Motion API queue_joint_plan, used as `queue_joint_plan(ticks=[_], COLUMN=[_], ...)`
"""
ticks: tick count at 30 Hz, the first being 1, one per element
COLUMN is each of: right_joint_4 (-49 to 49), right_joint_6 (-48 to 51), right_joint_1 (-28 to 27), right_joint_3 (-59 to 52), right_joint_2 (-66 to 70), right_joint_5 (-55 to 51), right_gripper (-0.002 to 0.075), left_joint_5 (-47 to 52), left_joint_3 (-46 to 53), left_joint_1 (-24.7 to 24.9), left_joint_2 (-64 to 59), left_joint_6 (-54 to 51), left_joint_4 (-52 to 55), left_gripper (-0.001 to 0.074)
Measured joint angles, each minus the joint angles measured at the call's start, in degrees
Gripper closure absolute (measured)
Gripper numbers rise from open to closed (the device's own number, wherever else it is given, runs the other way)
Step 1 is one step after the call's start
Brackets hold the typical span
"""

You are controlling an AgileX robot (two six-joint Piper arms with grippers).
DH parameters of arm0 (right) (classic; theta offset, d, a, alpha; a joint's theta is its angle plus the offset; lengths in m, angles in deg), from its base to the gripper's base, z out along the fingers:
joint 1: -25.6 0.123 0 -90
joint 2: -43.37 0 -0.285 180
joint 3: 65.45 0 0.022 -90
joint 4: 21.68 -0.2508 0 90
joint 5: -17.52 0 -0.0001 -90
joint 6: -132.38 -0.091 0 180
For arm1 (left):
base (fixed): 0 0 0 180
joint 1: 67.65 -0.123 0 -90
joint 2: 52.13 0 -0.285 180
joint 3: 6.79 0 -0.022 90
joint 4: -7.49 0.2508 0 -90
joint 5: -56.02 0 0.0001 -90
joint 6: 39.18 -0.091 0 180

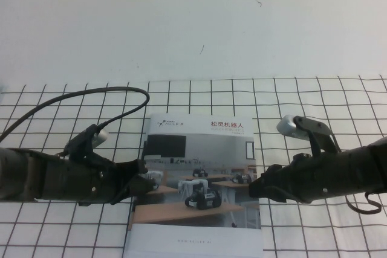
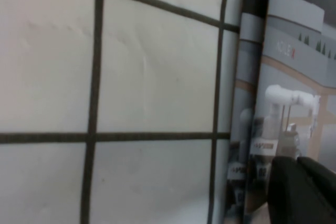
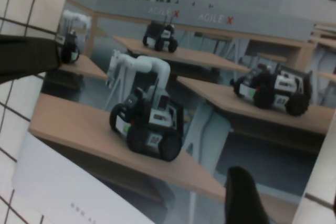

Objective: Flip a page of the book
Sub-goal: Open the closed book

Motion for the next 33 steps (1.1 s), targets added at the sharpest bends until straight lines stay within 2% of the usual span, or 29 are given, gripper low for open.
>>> queue_joint_plan(ticks=[14,33], right_joint_4=[-4.4,-7.6], right_joint_6=[5.5,7.5], right_joint_1=[0.0,-0.1], right_joint_3=[1.7,2.0], right_joint_2=[3.1,5.8], right_joint_5=[-2.5,-4.2], right_gripper=[0.0367,0.0366], left_joint_5=[0.1,0.1], left_joint_3=[0.0,0.0], left_joint_1=[0.0,0.0], left_joint_2=[0.0,0.0], left_joint_6=[0.0,-0.1], left_joint_4=[-0.1,-0.1], left_gripper=[0.0738,0.0738])
